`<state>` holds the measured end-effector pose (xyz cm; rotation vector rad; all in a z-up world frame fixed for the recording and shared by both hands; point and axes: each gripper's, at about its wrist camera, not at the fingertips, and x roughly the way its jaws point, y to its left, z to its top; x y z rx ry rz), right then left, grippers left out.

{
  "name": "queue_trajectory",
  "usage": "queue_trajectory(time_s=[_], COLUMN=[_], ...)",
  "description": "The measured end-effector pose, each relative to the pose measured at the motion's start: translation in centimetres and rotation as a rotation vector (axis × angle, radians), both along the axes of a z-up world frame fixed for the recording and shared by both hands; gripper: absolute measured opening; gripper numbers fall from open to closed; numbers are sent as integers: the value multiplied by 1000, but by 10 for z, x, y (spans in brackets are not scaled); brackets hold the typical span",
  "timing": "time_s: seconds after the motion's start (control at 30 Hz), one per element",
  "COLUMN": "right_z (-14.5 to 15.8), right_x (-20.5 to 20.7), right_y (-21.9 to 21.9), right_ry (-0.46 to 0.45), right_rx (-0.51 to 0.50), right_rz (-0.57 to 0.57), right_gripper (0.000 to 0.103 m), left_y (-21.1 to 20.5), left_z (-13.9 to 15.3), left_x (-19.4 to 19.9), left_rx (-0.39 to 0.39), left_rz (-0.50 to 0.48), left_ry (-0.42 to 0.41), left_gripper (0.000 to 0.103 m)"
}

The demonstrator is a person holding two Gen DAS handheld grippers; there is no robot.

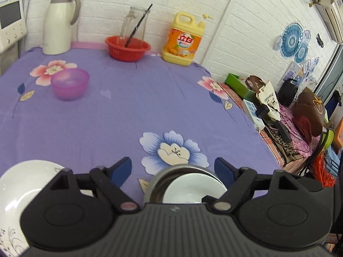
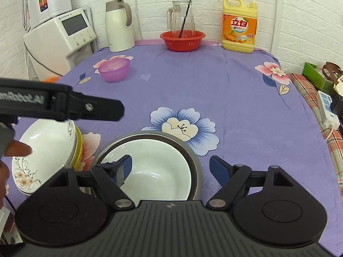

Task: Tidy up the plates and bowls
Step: 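Lower the white bowl into the steel bowl and open the left tool, then move the left tool to the rim of the pink plastic bowl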

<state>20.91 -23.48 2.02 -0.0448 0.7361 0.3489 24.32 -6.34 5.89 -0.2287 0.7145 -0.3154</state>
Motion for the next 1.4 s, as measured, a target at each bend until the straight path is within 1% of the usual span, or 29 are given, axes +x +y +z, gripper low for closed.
queue_trajectory(time_s=[0.03, 0.07, 0.1, 0.17, 0.23, 0.37, 0.53, 0.67, 0.87, 0.93, 0.97, 1.03, 1.1, 1.17, 1.23, 1.3, 1.4], right_z=[0, 0, 0, 2, 4, 4, 6, 9, 12, 10, 9, 7, 5, 3, 1, 1, 4], right_x=[1, 4, 5, 9, 14, 26, 42, 59, 89, 98, 101, 104, 102, 100, 105, 113, 122], right_y=[1, 2, 3, 7, 13, 28, 53, 73, 96, 100, 101, 98, 92, 89, 90, 94, 100], right_ry=[4, 10, 14, 15, 14, 31, 45, 47, 50, 55, 53, 45, 19, 0, 4, 22, 16], right_rx=[9, 20, 30, 40, 37, 29, 10, 14, 40, 43, 53, 96, 167, 234, 271, 252, 204], right_rz=[0, 1, 0, -2, -3, 13, 58, 92, 125, 131, 124, 86, 39, 13, 1, 7, 34], right_gripper=[103, 103, 103, 103, 103, 103, 103, 103, 103, 103, 103, 103, 103, 103, 103, 103, 103], left_y=[3, 8, 12, 20, 27, 44, 70, 92, 132, 149, 157, 176, 189, 192, 191, 192, 194], left_z=[1, 2, 3, 4, 5, 6, 6, 3, 0, -4, -6, -12, -18, -23, -26, -27, -28], left_x=[0, 0, 0, -2, -1, 5, 17, 30, 50, 57, 60, 66, 68, 72, 80, 86, 96], left_rx=[3, 7, 9, 17, 19, 17, 37, 63, 76, 84, 81, 50, 12, 10, 13, 8, 30], left_rz=[6, 17, 32, 54, 53, 77, 131, 177, 239, 280, 302, 345, 372, 383, 377, 368, 369], left_ry=[-4, -9, -16, -46, -62, -68, -81, -77, -59, -52, -42, -12, 3, 9, 30, 39, 18], left_gripper=[84, 87, 101, 100, 100, 100, 100, 100, 100, 100, 100, 100, 100, 100, 100, 100, 100])
